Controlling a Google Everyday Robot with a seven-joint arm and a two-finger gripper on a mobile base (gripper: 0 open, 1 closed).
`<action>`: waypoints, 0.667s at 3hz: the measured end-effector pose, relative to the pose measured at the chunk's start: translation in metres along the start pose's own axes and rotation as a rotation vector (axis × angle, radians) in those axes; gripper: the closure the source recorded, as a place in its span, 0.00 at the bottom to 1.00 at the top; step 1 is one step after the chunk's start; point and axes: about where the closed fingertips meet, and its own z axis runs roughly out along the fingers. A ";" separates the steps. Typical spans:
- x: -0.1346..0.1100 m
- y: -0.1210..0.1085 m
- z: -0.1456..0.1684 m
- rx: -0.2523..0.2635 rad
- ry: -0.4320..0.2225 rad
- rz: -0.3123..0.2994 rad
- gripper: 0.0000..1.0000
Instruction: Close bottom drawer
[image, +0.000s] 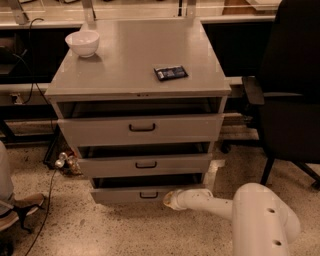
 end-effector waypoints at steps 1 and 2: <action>0.026 -0.020 0.005 0.035 0.062 -0.011 1.00; 0.043 -0.038 0.007 0.067 0.094 -0.014 1.00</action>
Offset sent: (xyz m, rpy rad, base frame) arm 0.0641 -0.0605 -0.0201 -0.1240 -0.0788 -0.0839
